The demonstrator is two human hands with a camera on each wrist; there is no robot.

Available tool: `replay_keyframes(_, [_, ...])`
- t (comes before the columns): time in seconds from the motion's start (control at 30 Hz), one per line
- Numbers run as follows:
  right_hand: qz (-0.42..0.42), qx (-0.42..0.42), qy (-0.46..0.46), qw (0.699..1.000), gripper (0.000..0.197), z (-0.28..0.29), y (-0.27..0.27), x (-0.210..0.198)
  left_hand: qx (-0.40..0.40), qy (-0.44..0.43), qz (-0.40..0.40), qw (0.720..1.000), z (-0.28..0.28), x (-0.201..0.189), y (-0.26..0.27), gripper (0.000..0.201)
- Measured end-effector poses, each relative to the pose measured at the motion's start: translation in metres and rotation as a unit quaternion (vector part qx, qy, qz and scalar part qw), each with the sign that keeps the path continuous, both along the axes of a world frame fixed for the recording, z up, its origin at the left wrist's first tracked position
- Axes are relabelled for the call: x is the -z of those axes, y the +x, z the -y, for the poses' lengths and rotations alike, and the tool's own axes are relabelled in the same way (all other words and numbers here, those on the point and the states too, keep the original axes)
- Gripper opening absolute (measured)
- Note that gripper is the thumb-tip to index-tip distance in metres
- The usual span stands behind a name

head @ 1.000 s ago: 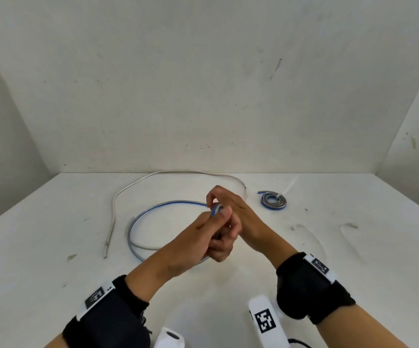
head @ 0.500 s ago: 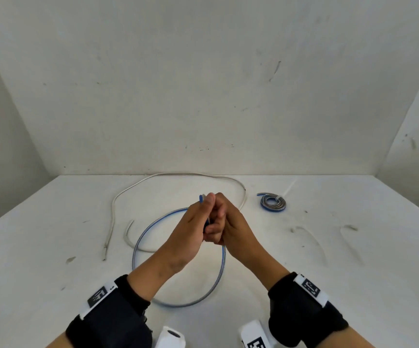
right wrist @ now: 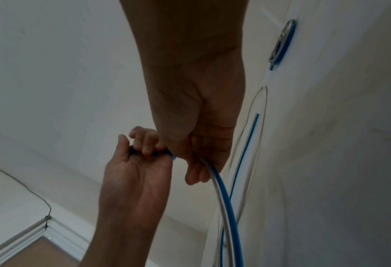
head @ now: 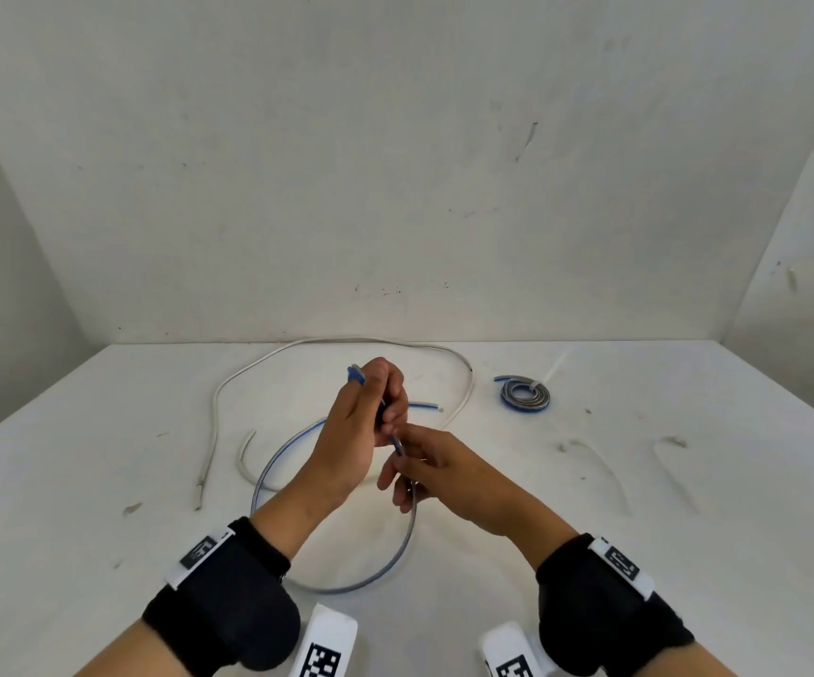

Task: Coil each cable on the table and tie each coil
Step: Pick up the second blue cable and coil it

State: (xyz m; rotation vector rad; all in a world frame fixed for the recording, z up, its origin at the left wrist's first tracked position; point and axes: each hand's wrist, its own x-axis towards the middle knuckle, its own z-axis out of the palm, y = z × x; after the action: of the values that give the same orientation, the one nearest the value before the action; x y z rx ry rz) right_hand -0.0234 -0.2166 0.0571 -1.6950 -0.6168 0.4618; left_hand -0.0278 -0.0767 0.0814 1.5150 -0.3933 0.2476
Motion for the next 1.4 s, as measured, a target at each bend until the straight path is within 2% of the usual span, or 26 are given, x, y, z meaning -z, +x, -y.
replay_keyframes(0.07, [-0.035, 0.004, 0.007, 0.999, 0.02, 0.005, 0.0, 0.0, -0.051, 0.053, 0.016, 0.997, -0.004, 0.004, 0.002, 0.037])
replay_keyframes(0.13, [-0.067, 0.0, 0.007, 0.998, 0.013, 0.007, -0.002, -0.001, -0.088, 0.066, 0.016, 0.994, -0.006, 0.007, 0.005, 0.038])
replay_keyframes(0.33, [-0.093, -0.043, 0.023, 0.994, 0.007, 0.003, -0.008, -0.003, -0.125, 0.082, 0.023, 0.989, 0.001, 0.01, 0.007, 0.032])
replay_keyframes(0.47, [-0.09, -0.039, 0.041, 0.994, 0.029, 0.009, -0.005, -0.01, -0.126, 0.147, 0.012, 0.981, 0.001, 0.017, 0.01, 0.028])
replay_keyframes(0.53, [-0.092, -0.056, 0.074, 0.991, 0.033, 0.015, -0.005, -0.013, -0.127, 0.188, 0.008, 0.974, -0.001, 0.02, 0.013, 0.028])
replay_keyframes(0.6, [-0.076, -0.08, 0.075, 0.991, 0.033, 0.019, -0.007, -0.017, -0.13, 0.197, -0.008, 0.972, -0.001, 0.023, 0.015, 0.025])
replay_keyframes(0.7, [-0.002, -0.094, 0.005, 0.996, 0.031, 0.018, -0.012, -0.017, -0.147, 0.198, -0.033, 0.969, -0.003, 0.025, 0.018, 0.023])
replay_keyframes(0.8, [0.056, -0.088, -0.059, 0.993, 0.019, 0.015, -0.015, -0.011, -0.153, 0.148, -0.025, 0.977, -0.004, 0.021, 0.02, 0.022])
replay_keyframes(0.9, [0.074, -0.076, -0.082, 0.991, 0.012, 0.014, -0.017, -0.012, -0.157, 0.11, -0.004, 0.981, -0.002, 0.018, 0.018, 0.021])
replay_keyframes(1.0, [0.147, -0.052, -0.088, 0.984, 0.009, 0.009, -0.021, -0.018, -0.132, 0.091, -0.003, 0.987, 0.0, 0.018, 0.015, 0.019])
replay_keyframes(1.1, [0.253, 0.03, -0.054, 0.965, 0.012, 0.009, -0.016, -0.023, -0.06, 0.095, -0.066, 0.992, 0.001, 0.02, 0.012, 0.017])
replay_keyframes(1.13, [0.25, 0.051, -0.024, 0.967, 0.014, 0.011, -0.013, -0.026, -0.042, 0.103, -0.1, 0.989, 0.0, 0.024, 0.011, 0.021])
replay_keyframes(1.2, [0.237, 0.065, -0.004, 0.969, 0.018, 0.017, -0.008, -0.033, -0.035, 0.154, -0.151, 0.976, 0.001, 0.029, 0.003, 0.014])
replay_keyframes(1.3, [0.196, 0.032, 0.003, 0.98, 0.01, 0.022, -0.008, -0.048, -0.019, 0.134, -0.164, 0.977, 0.004, 0.025, -0.003, 0.037])
replay_keyframes(1.4, [0.164, -0.005, 0.056, 0.985, 0.015, 0.021, -0.012, -0.069, 0.049, 0.099, -0.141, 0.984, 0.006, 0.014, -0.006, 0.03])
